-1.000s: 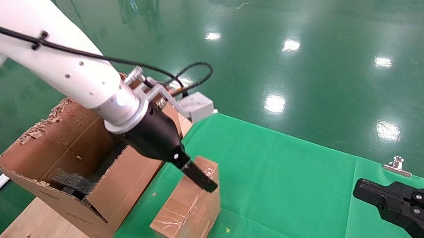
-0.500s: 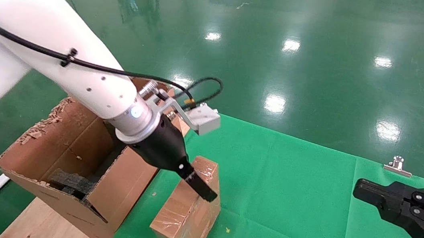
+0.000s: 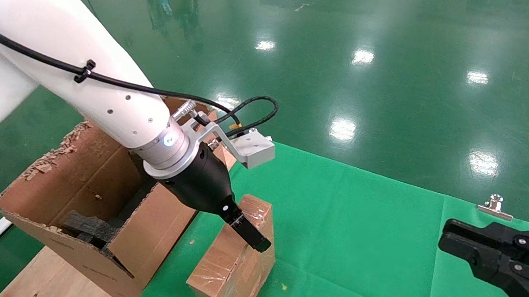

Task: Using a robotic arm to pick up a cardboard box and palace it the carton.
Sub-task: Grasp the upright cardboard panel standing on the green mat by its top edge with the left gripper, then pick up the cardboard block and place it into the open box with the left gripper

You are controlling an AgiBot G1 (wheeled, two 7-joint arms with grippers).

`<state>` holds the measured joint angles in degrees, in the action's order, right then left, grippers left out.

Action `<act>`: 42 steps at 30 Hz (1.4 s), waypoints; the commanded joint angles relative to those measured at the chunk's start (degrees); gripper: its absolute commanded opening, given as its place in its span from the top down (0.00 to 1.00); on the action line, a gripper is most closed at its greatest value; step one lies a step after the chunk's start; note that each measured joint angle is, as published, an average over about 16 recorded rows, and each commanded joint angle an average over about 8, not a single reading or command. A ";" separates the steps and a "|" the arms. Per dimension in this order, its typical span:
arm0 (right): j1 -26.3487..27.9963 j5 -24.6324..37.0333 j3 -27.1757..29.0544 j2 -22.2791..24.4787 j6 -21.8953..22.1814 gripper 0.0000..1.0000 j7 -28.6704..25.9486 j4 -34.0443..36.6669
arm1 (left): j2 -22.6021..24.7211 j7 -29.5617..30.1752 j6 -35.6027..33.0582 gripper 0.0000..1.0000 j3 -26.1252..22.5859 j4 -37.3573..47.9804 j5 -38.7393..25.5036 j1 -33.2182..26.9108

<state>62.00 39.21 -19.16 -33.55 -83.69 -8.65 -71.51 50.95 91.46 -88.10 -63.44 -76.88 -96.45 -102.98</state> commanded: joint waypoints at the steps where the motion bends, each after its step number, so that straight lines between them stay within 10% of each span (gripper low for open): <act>1: 0.00 0.00 0.00 0.00 0.00 0.00 0.00 0.00 | -0.05 0.01 0.00 1.00 0.09 -0.01 0.01 0.02; 23: 0.00 0.00 0.00 0.00 0.00 0.00 0.00 0.00 | -0.22 -0.50 0.22 1.00 0.37 0.31 -0.15 -0.14; 42: 0.00 0.00 0.00 0.00 0.00 0.00 0.01 0.00 | -9.49 -16.88 4.68 1.00 8.33 7.70 -2.27 -15.76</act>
<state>62.01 39.21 -19.17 -33.55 -83.69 -8.65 -71.50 41.27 74.14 -83.68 -55.66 -68.74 -99.25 -118.19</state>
